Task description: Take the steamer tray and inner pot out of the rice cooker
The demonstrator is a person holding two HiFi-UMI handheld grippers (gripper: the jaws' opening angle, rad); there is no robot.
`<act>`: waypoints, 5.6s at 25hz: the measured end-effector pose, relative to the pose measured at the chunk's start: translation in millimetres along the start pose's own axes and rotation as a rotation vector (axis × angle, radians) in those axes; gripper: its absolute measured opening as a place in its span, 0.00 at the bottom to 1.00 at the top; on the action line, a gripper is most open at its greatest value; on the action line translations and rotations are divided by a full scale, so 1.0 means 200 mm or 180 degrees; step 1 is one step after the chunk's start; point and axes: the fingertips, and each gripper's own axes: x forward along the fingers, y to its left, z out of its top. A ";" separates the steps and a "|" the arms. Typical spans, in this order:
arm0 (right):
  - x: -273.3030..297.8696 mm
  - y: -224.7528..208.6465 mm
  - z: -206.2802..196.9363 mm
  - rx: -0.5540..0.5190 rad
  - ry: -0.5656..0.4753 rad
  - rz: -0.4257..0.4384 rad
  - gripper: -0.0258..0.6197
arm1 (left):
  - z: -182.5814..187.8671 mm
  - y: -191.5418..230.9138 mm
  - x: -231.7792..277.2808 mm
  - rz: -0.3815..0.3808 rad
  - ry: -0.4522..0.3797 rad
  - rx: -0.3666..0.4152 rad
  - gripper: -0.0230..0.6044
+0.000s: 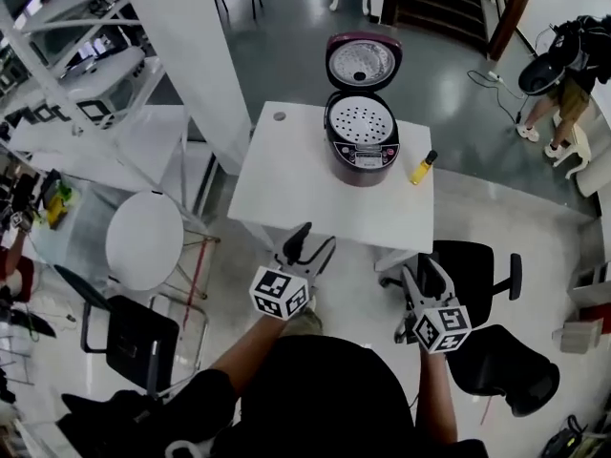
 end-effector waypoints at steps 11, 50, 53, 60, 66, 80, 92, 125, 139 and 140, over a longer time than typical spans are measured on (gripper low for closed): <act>0.57 0.10 0.09 -0.0001 0.0130 0.0015 0.35 | 0.14 0.47 0.14 -0.0018 0.0000 -0.0066 0.41; 1.54 -0.64 0.35 -0.0035 0.0320 0.0322 0.35 | 0.30 0.84 1.07 0.0437 0.0054 -0.0230 0.40; 1.60 -0.75 0.37 -0.0018 0.0322 0.0354 0.35 | 0.27 0.85 1.18 0.0502 0.0115 -0.0223 0.40; 1.74 -0.92 0.38 0.0016 0.0381 0.0501 0.35 | 0.23 0.86 1.38 0.0648 0.0227 -0.0192 0.40; 1.87 -1.00 0.41 -0.0009 0.0421 0.0658 0.35 | 0.20 0.90 1.50 0.0806 0.0295 -0.0249 0.40; 2.14 -1.04 0.40 0.0022 0.0659 0.0425 0.35 | 0.09 1.15 1.69 0.0690 0.0623 -0.0312 0.41; 2.34 -1.06 0.28 -0.0169 0.1013 0.0292 0.35 | 0.04 1.33 1.88 0.0613 0.0765 -0.0271 0.41; 2.66 -1.28 -0.01 -0.1438 0.2069 -0.0249 0.35 | -0.37 1.55 2.08 0.0792 0.2141 0.0649 0.45; 2.66 -1.26 0.10 -0.1570 0.1873 -0.0317 0.35 | -0.27 1.58 2.03 0.1096 0.2007 0.0380 0.33; 2.66 -1.26 0.11 -0.1563 0.1861 -0.0314 0.35 | -0.26 1.57 2.03 0.1090 0.1994 0.0375 0.31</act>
